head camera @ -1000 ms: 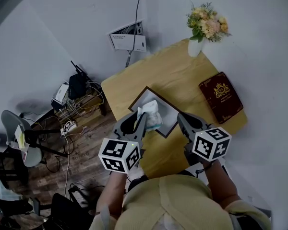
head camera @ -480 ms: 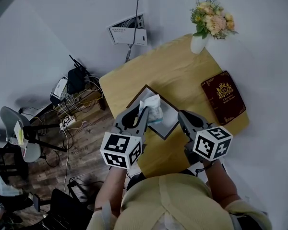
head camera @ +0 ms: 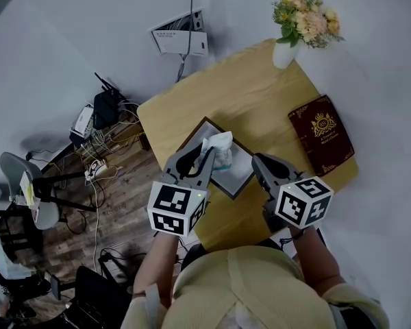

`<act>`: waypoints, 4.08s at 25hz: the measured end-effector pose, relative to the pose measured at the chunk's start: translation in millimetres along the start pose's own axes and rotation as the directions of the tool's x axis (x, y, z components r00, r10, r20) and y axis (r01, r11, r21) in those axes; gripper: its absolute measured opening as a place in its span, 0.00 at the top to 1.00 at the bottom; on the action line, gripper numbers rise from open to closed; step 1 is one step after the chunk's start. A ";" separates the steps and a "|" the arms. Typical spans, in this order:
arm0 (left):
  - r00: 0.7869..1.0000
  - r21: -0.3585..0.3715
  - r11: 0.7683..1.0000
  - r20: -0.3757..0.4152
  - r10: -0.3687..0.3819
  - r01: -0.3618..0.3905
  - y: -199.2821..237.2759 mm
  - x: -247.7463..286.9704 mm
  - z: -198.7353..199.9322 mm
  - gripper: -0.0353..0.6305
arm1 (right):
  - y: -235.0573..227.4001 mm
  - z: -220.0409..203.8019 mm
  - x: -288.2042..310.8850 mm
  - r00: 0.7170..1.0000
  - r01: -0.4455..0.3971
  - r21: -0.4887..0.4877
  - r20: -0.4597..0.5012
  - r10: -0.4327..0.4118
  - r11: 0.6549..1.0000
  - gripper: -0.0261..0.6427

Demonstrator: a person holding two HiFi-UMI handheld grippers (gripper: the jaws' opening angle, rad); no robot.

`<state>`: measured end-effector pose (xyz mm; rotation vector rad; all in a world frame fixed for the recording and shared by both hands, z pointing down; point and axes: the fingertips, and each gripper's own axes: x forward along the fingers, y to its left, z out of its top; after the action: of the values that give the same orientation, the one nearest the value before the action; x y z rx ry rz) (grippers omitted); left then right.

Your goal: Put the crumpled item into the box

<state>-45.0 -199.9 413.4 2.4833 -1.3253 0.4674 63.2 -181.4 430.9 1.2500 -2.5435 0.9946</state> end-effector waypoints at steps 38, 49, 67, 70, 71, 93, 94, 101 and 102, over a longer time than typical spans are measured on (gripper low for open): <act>0.997 0.071 0.997 -0.074 0.018 -0.013 2.5 -3.4 -29.1 0.68 | 10.6 -19.6 -7.9 1.000 0.025 0.019 0.004 -0.025 1.000 0.92; 0.987 0.064 0.996 -0.146 0.063 -0.054 2.4 -3.4 -46.2 0.80 | 7.8 -22.9 -22.1 0.998 0.056 0.020 0.012 -0.056 0.998 0.92; 0.992 0.052 0.992 -0.041 0.116 -0.114 4.2 -22.4 -27.2 0.81 | 14.2 -27.0 -27.2 0.999 0.043 0.009 0.019 -0.043 0.999 0.92; 0.995 0.032 0.994 -0.026 0.101 -0.100 1.5 -27.6 -27.7 0.81 | 18.1 -28.9 -26.9 0.999 0.040 0.001 0.016 -0.041 0.999 0.92; 0.995 0.024 0.995 -0.021 0.097 -0.097 0.9 -29.7 -28.4 0.81 | 19.3 -29.5 -27.0 0.999 0.040 -0.001 0.016 -0.040 0.999 0.92; 1.000 -0.127 0.992 0.018 -0.004 0.007 -16.7 -98.6 -57.7 0.89 | 57.4 -47.4 -47.5 0.996 0.077 -0.036 0.039 -0.075 0.996 0.92; 1.000 -0.129 0.992 0.017 -0.003 0.005 -17.3 -101.4 -59.5 0.90 | 59.4 -48.8 -48.6 0.996 0.076 -0.037 0.039 -0.075 0.996 0.92; 1.000 -0.133 0.991 0.011 -0.001 0.002 -21.3 -117.6 -65.2 0.91 | 70.0 -57.5 -57.1 0.996 0.078 -0.042 0.042 -0.076 0.996 0.92; 1.000 -0.133 0.991 0.012 -0.002 0.004 -22.7 -119.6 -66.1 0.91 | 71.3 -59.1 -58.3 0.996 0.078 -0.043 0.042 -0.077 0.996 0.92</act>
<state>-98.4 -72.5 421.9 2.3820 -1.3125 0.3516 38.3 -75.6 418.0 1.3585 -2.5111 0.9001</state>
